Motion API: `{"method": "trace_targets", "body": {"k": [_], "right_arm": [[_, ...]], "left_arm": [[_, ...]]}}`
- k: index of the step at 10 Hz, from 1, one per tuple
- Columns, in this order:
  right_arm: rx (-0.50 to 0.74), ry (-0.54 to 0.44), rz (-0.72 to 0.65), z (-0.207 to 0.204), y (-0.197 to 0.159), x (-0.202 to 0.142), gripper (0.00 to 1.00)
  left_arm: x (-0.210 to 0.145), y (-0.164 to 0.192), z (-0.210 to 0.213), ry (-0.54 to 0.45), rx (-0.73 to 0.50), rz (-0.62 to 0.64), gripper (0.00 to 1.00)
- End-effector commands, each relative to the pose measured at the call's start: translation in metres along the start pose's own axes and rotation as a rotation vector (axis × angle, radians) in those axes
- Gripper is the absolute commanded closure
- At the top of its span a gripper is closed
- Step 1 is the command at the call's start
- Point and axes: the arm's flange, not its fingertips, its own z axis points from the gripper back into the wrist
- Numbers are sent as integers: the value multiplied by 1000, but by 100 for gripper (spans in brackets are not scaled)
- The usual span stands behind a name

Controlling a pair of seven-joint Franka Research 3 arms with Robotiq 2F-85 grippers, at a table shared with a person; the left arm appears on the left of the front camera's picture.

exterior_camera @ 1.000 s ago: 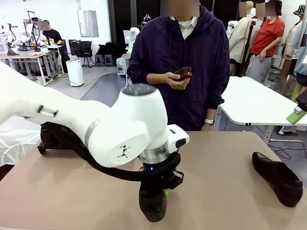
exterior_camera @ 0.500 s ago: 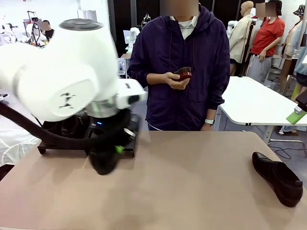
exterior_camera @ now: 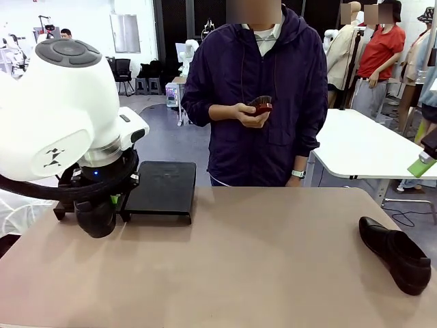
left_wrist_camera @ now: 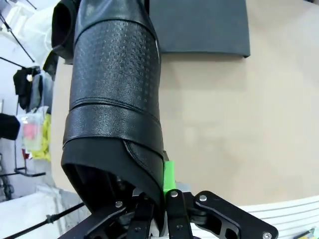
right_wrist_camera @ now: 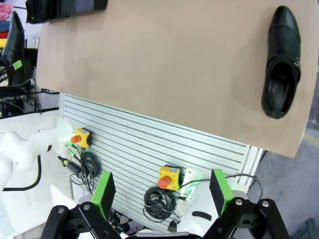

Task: Organize the shoes by placing them on the stand.
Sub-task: Place the Shoe from the middle of the table onto the Shoes Stand.

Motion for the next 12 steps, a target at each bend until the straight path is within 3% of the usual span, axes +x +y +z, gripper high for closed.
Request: {"method": "trace_targets", "body": {"k": [1, 5, 7, 10, 12], "right_arm": [[18, -1, 21, 3, 0, 1, 0], [18, -1, 21, 3, 0, 1, 0], [18, -1, 21, 3, 0, 1, 0], [18, -1, 21, 3, 0, 1, 0], [18, -1, 21, 3, 0, 1, 0]], "left_arm": [[-1, -7, 4, 15, -25, -48, 100], [-6, -11, -2, 16, -15, -36, 100], [33, -9, -33, -55, -51, -20, 100], [108, -17, -110, -167, -117, -78, 100], [141, -30, -157, -225, -113, -93, 100]]}}
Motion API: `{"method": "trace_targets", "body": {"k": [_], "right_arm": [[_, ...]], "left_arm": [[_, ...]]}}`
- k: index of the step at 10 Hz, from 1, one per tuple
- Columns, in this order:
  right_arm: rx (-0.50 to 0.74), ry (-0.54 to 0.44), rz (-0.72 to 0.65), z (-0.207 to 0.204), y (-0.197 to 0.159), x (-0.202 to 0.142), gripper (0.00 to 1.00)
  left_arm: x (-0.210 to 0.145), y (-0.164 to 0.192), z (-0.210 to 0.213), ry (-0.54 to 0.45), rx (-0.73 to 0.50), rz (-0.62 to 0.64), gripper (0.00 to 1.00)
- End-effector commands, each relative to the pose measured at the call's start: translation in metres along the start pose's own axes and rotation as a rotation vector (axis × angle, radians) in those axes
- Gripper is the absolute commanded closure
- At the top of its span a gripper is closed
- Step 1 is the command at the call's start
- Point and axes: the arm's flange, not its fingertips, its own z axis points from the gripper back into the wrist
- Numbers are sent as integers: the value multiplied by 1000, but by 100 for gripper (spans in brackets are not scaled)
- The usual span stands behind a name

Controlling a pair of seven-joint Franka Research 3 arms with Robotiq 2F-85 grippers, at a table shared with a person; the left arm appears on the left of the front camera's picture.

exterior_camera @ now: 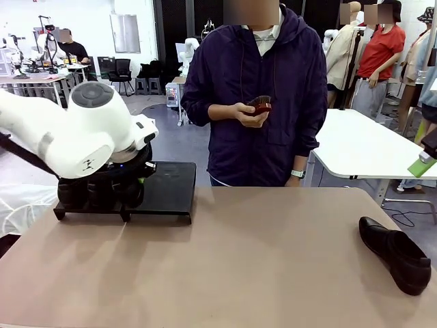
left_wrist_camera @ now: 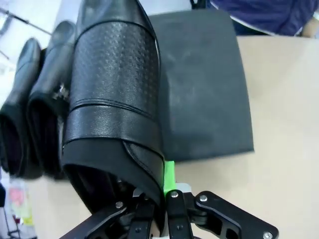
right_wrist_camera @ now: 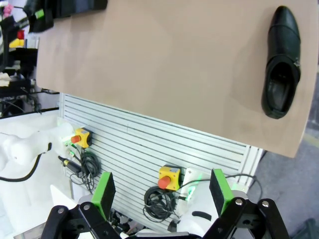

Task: Organize the shoes by placing them on the stand.
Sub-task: Place the Shoe from the middle of the table onto the Shoes Stand.

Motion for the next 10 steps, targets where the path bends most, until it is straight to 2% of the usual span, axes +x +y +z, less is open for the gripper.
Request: {"method": "trace_targets", "body": {"k": [1, 2, 3, 7, 10], "right_arm": [[18, -1, 21, 3, 0, 1, 0], [18, -1, 21, 3, 0, 1, 0], [18, -1, 21, 3, 0, 1, 0], [18, -1, 21, 3, 0, 1, 0], [18, -1, 21, 3, 0, 1, 0]], "left_arm": [[28, -25, -40, -76, 73, -18, 100], [36, -26, -53, -93, 61, -32, 100], [41, -27, -57, -102, 101, -48, 100], [38, -41, -86, -41, 139, -72, 100], [37, -42, -91, 3, 171, -83, 100]]}}
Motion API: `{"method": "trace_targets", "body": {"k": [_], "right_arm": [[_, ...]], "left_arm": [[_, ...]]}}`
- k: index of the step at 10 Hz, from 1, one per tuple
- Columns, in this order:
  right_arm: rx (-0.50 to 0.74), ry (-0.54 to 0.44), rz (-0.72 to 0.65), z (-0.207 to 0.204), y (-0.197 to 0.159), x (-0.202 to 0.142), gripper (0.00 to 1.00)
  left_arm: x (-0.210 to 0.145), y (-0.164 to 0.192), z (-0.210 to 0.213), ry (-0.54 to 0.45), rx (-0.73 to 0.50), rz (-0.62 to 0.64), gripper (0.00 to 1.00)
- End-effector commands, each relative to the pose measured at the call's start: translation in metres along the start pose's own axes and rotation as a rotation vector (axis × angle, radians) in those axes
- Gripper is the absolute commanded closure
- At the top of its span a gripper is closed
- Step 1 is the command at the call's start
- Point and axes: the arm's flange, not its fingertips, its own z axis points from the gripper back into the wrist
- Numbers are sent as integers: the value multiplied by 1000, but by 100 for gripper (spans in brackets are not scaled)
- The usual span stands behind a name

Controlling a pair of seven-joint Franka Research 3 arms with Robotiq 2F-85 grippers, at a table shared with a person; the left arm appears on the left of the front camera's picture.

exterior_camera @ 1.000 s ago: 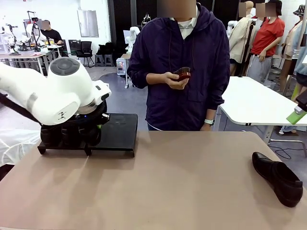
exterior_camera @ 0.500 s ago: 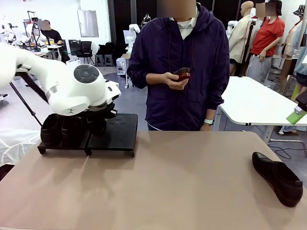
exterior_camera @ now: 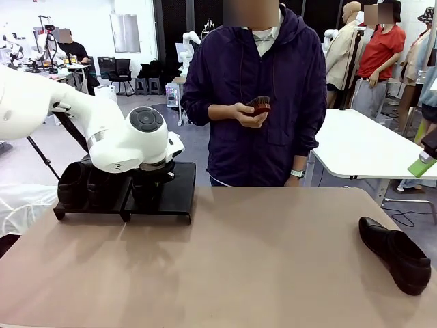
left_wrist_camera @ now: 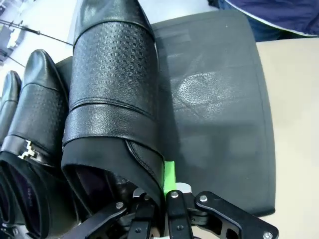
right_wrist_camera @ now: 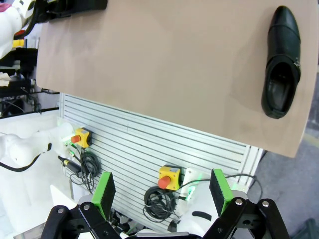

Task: Organize the shoes by placing them on the stand.
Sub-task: Place the Shoe from the middle of the table onto the Shoes Stand.

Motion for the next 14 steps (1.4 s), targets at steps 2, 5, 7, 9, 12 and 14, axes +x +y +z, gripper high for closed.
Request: {"method": "trace_targets", "body": {"k": [2, 5, 7, 9, 12, 14], "right_arm": [[18, -2, 21, 3, 0, 1, 0], [18, -2, 21, 3, 0, 1, 0], [18, -2, 21, 3, 0, 1, 0], [18, -2, 21, 3, 0, 1, 0], [18, -2, 21, 3, 0, 1, 0], [18, -2, 21, 3, 0, 1, 0]], "left_arm": [[9, 1, 3, 18, 31, -23, 100], [10, 1, 2, 9, 38, -17, 63], [10, 1, 2, 1, 40, -3, 0], [10, 5, 5, -1, 39, 15, 0], [23, 18, 40, -16, 26, 17, 0], [34, 36, 92, 64, -127, -6, 0]]}}
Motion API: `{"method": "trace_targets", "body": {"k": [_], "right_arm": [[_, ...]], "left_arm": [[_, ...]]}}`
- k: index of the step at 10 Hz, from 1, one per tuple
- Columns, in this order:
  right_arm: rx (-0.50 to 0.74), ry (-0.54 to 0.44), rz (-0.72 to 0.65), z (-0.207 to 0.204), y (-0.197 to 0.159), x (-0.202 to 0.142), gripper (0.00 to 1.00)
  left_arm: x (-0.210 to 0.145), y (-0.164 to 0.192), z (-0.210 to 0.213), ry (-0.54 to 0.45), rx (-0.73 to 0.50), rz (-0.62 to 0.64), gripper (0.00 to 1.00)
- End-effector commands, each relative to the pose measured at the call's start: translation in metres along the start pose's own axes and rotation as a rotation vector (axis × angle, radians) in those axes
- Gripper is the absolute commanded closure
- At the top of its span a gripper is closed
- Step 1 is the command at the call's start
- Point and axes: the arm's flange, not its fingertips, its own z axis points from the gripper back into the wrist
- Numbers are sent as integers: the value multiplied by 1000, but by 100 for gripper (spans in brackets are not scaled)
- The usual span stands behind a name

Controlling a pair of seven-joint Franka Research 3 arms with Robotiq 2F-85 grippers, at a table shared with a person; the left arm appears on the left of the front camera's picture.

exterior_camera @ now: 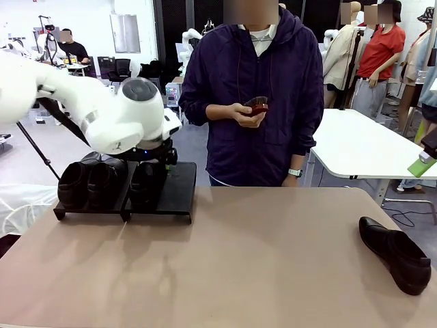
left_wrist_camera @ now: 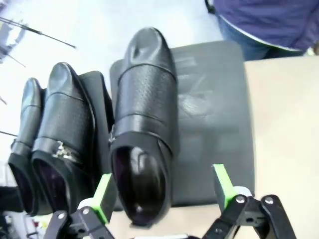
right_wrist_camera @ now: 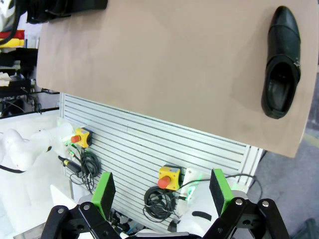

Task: Organize the shoes by placing them on the stand.
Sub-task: Place the Shoe from the middle of the table onto the Shoes Stand.

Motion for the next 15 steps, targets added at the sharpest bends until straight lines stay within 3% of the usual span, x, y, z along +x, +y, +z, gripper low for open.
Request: {"method": "trace_targets", "body": {"k": [1, 3, 5, 6, 8, 10, 12, 14, 15], "right_arm": [[18, -2, 21, 3, 0, 1, 0], [18, -2, 21, 3, 0, 1, 0], [18, -2, 21, 3, 0, 1, 0], [18, -2, 21, 3, 0, 1, 0], [18, -2, 21, 3, 0, 1, 0], [18, -2, 21, 3, 0, 1, 0], [18, -2, 21, 3, 0, 1, 0], [18, -2, 21, 3, 0, 1, 0], [18, -2, 21, 3, 0, 1, 0]], "left_arm": [[2, 24, 52, 135, -123, -40, 0], [4, 55, 104, 286, -210, -114, 0], [-14, 99, 156, 317, -432, -250, 0], [-26, 136, 177, 330, -546, -242, 0], [-59, 197, 198, 273, -699, -94, 0], [-127, 231, 208, 221, -674, 88, 0], [-194, 242, 229, 152, -648, 207, 0], [-215, 249, 235, 102, -609, 276, 0], [-192, 258, 220, 191, -649, 197, 0]]}}
